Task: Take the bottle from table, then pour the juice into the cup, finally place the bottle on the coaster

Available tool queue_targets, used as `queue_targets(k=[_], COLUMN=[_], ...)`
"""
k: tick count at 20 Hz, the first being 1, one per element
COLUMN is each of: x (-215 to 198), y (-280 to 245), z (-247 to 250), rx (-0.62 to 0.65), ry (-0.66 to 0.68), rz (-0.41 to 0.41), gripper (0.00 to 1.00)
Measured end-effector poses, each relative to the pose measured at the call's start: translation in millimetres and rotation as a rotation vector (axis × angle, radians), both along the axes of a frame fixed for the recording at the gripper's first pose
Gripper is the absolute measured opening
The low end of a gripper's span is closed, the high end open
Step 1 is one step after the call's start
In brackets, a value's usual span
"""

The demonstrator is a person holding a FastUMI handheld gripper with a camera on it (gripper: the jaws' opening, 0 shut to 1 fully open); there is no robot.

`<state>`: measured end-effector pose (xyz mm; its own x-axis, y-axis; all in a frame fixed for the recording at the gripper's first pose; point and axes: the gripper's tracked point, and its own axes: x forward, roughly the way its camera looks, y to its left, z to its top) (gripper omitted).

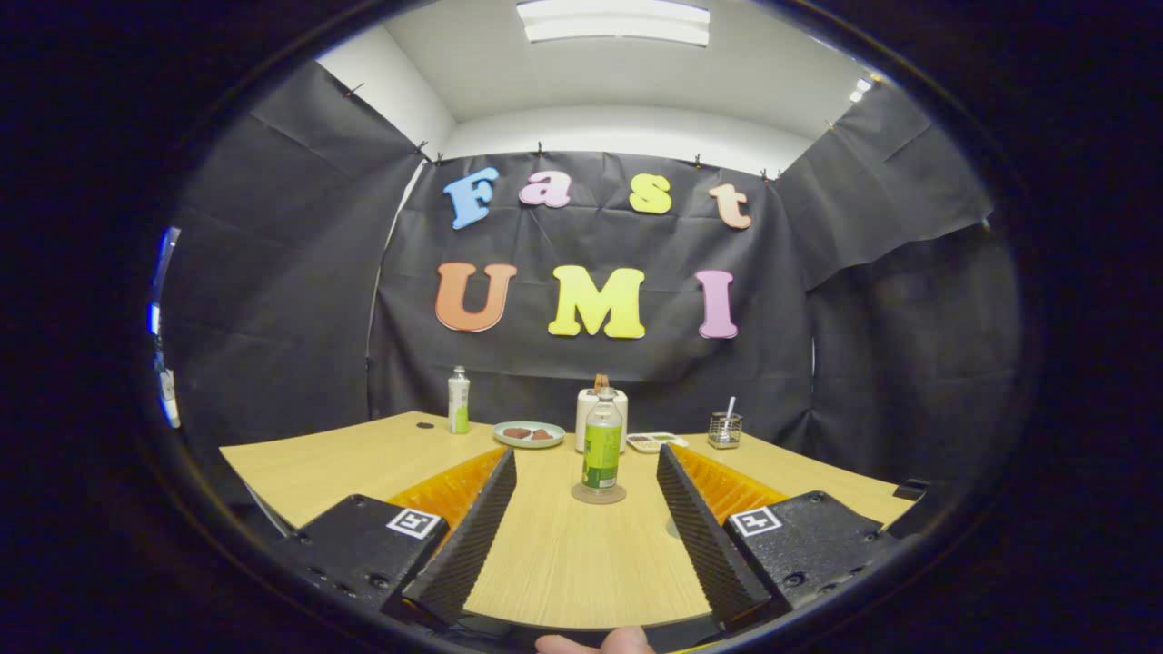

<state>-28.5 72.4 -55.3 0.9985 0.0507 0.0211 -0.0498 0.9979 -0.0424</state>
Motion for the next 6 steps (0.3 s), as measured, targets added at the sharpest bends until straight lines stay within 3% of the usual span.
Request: queue_targets(k=[6], x=[-0.4], y=[1.2], z=[-1.6], rx=[0.007], ry=[0.031], rz=[0.018], gripper=[1.0])
